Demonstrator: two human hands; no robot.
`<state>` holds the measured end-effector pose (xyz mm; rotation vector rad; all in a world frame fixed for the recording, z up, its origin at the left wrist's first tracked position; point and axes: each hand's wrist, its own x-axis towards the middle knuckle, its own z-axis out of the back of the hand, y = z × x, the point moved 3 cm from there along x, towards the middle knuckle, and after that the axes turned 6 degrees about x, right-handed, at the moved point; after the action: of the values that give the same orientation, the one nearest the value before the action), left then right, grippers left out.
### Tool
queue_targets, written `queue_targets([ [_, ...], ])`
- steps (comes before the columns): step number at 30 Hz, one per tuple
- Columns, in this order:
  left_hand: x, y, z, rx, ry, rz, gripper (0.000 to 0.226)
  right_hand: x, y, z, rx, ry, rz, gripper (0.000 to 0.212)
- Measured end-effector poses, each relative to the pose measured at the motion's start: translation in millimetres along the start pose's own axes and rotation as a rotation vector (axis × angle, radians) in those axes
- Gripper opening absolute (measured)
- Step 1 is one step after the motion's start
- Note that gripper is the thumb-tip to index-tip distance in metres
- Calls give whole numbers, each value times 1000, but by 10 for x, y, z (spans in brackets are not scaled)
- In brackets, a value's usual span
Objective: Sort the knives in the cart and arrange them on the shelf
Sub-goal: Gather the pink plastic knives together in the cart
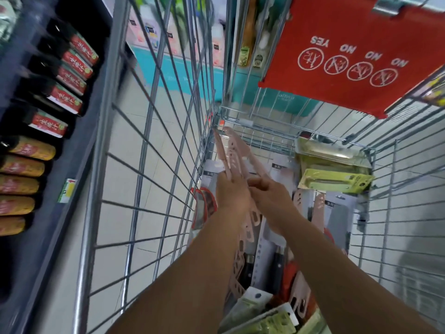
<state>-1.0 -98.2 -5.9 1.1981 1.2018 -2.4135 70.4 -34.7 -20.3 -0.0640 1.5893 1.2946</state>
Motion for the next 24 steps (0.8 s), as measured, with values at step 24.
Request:
queue_targets([
  [24, 53, 256, -13, -36, 79, 62, 29, 697, 404, 45, -1225, -95, 426, 52],
])
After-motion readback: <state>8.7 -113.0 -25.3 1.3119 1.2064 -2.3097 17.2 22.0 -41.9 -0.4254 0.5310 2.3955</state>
